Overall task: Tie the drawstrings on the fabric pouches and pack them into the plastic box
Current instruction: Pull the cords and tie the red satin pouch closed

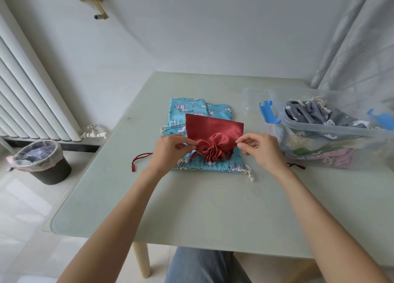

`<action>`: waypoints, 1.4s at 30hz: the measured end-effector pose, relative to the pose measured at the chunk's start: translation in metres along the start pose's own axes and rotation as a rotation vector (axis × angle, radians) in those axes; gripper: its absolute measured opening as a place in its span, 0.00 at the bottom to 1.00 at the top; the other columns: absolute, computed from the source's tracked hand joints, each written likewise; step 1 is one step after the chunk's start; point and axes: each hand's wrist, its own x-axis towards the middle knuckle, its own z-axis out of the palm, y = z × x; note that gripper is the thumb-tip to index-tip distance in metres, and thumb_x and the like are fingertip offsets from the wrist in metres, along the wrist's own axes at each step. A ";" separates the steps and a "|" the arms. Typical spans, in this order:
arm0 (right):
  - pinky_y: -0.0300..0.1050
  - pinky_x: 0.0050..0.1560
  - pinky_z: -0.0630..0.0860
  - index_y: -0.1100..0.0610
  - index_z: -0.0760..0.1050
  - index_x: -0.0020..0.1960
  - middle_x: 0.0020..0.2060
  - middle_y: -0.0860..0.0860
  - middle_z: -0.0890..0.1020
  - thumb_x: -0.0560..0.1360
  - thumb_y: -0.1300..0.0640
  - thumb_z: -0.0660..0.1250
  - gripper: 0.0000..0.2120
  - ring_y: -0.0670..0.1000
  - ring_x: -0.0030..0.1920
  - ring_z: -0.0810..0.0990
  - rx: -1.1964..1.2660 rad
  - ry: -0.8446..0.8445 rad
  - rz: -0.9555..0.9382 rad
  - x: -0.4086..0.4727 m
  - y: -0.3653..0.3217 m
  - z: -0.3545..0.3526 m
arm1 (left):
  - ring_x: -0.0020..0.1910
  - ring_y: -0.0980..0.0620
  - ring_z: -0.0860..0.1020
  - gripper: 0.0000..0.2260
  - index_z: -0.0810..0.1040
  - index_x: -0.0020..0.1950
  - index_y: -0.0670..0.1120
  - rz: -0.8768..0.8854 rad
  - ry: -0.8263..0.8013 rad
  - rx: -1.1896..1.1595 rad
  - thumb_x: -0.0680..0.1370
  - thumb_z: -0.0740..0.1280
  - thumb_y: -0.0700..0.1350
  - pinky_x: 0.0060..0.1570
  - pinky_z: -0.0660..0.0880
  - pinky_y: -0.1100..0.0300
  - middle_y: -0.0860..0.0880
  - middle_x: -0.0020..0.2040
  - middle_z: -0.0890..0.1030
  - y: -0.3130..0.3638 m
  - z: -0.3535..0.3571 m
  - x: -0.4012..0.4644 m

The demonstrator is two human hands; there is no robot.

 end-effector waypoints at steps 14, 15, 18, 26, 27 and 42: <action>0.49 0.48 0.77 0.53 0.80 0.42 0.39 0.45 0.84 0.73 0.58 0.69 0.02 0.46 0.42 0.81 -0.340 -0.087 -0.060 -0.012 0.015 0.009 | 0.39 0.50 0.81 0.05 0.82 0.47 0.45 0.184 -0.115 0.316 0.74 0.69 0.37 0.43 0.78 0.53 0.48 0.43 0.83 -0.017 -0.011 -0.007; 0.50 0.48 0.77 0.53 0.80 0.43 0.40 0.45 0.83 0.73 0.57 0.68 0.02 0.47 0.44 0.81 -0.361 -0.101 -0.063 -0.013 0.015 0.007 | 0.39 0.49 0.80 0.04 0.81 0.48 0.45 0.192 -0.117 0.328 0.75 0.68 0.38 0.42 0.78 0.52 0.48 0.44 0.82 -0.015 -0.010 -0.007; 0.48 0.49 0.76 0.52 0.77 0.46 0.42 0.44 0.82 0.74 0.55 0.67 0.02 0.46 0.46 0.81 -0.370 -0.137 -0.101 -0.010 0.007 -0.004 | 0.39 0.51 0.79 0.03 0.78 0.49 0.44 0.188 -0.116 0.319 0.77 0.65 0.39 0.41 0.76 0.55 0.49 0.47 0.80 -0.011 -0.010 -0.005; 0.35 0.35 0.64 0.54 0.71 0.32 0.24 0.41 0.70 0.74 0.51 0.67 0.15 0.42 0.28 0.66 0.038 -0.205 -0.042 0.016 -0.034 -0.006 | 0.29 0.64 0.75 0.02 0.75 0.50 0.49 -0.045 -0.171 0.147 0.79 0.63 0.46 0.34 0.68 0.72 0.60 0.33 0.77 0.012 -0.013 0.007; 0.33 0.33 0.63 0.54 0.70 0.32 0.24 0.42 0.68 0.74 0.51 0.67 0.14 0.41 0.27 0.65 0.163 -0.240 -0.013 0.019 -0.040 -0.003 | 0.28 0.63 0.74 0.04 0.75 0.49 0.50 -0.078 -0.186 0.142 0.79 0.63 0.48 0.33 0.68 0.72 0.59 0.33 0.77 0.013 -0.013 0.008; 0.36 0.23 0.53 0.60 0.78 0.52 0.31 0.48 0.72 0.81 0.59 0.56 0.12 0.43 0.24 0.60 0.481 -0.434 0.207 0.039 -0.031 0.050 | 0.28 0.56 0.58 0.13 0.80 0.36 0.48 -0.313 -0.089 -0.742 0.77 0.61 0.49 0.28 0.63 0.67 0.54 0.28 0.60 0.007 -0.056 -0.004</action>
